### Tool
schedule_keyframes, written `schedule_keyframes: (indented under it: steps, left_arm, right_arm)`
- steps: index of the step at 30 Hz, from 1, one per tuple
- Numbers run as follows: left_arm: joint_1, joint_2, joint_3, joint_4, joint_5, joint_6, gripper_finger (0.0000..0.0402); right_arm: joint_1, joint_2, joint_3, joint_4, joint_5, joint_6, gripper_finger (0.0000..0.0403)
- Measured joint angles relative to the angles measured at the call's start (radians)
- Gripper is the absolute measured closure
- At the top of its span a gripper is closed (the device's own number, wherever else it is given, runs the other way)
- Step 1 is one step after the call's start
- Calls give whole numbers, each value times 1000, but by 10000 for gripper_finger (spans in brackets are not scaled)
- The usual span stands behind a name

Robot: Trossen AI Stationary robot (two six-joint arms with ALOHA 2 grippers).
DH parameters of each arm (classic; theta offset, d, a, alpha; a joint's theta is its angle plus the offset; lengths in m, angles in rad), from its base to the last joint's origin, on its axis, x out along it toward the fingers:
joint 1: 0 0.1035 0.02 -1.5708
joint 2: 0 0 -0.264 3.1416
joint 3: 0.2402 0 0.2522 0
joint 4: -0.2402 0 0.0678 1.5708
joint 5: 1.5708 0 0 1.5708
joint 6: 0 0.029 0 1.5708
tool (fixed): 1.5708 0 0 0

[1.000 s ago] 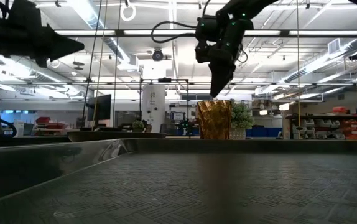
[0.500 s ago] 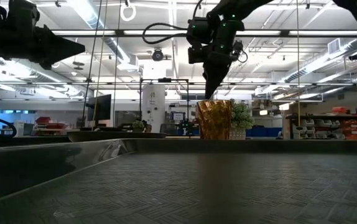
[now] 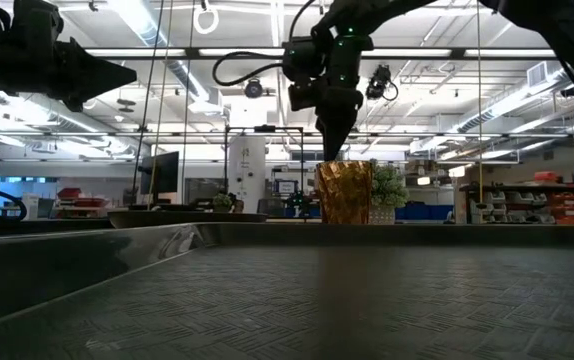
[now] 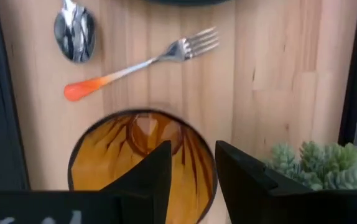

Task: Pick and place plate/cup/fork/spoon on tray
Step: Put the orange glass on the top right of the black tray

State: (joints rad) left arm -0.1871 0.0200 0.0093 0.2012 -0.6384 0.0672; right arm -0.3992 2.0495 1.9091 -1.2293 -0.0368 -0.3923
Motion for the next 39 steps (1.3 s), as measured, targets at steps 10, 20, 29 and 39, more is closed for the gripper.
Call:
schedule_keyframes:
  steps: [10,20,29,39]
  left_arm:
    - [0,0,0,-4,0,-4,365]
    - [0,0,0,-5,0,-5,365]
    - [0,0,0,-5,0,-5,365]
    - [0,0,0,-5,0,-5,365]
  right_arm:
    - [7,23,2,-17,44,-29,273]
    - [7,28,1,-13,44,-30,277]
    - [7,28,1,-15,44,-30,311]
    - [7,28,1,-20,44,-30,341]
